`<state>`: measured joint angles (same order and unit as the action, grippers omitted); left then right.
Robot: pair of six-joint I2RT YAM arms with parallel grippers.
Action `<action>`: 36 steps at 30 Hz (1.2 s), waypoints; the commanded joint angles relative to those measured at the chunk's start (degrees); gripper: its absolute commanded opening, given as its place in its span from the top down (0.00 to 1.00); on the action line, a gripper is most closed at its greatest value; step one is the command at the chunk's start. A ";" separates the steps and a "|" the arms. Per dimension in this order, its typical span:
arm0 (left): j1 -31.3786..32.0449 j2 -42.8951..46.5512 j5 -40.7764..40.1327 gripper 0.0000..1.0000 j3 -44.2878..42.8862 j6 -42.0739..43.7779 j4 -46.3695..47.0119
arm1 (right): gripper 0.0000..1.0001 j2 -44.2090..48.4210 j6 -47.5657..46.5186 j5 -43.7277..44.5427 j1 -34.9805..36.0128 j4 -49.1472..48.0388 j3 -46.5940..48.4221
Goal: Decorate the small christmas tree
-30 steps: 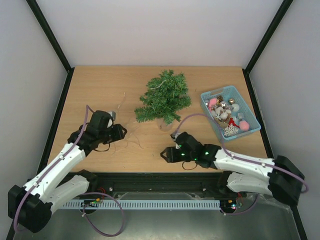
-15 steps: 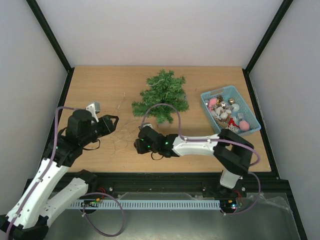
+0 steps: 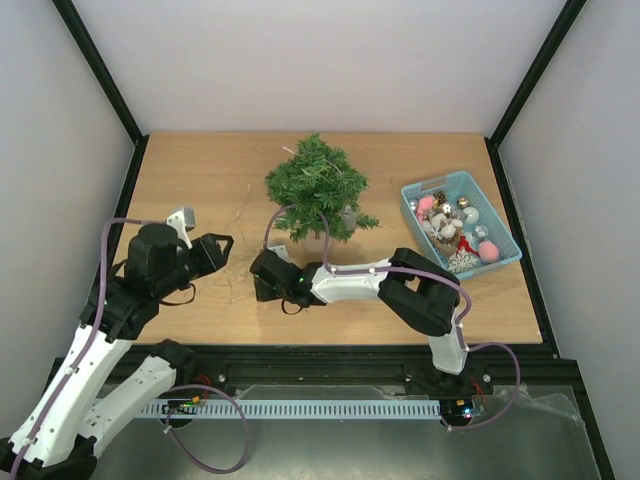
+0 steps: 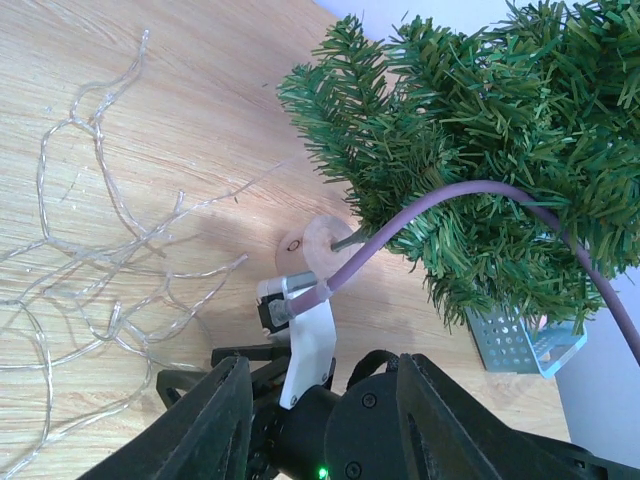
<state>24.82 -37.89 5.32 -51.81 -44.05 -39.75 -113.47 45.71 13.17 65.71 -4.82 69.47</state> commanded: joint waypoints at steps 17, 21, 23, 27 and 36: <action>-0.38 1.38 -1.98 0.56 -0.62 -0.02 0.66 | 0.40 17.99 7.56 5.69 5.50 1.61 -22.09; -0.38 1.38 -2.43 0.56 -0.07 0.02 1.11 | 0.40 21.06 7.62 6.72 5.61 2.21 -24.61; -0.47 1.24 -2.28 0.56 0.71 -0.11 2.31 | 0.40 21.37 7.06 6.89 5.57 2.17 -24.86; -0.47 -0.58 -1.88 0.56 0.88 0.21 2.97 | 0.37 20.19 5.10 7.11 5.57 2.06 -23.53; -0.60 -0.51 -3.88 0.55 0.11 0.88 1.18 | 0.27 22.11 1.98 7.12 5.57 0.94 -23.61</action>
<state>24.71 -38.72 2.90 -51.62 -43.99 -38.06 -93.17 49.60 18.11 70.96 -4.47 45.60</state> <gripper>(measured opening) 0.445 0.705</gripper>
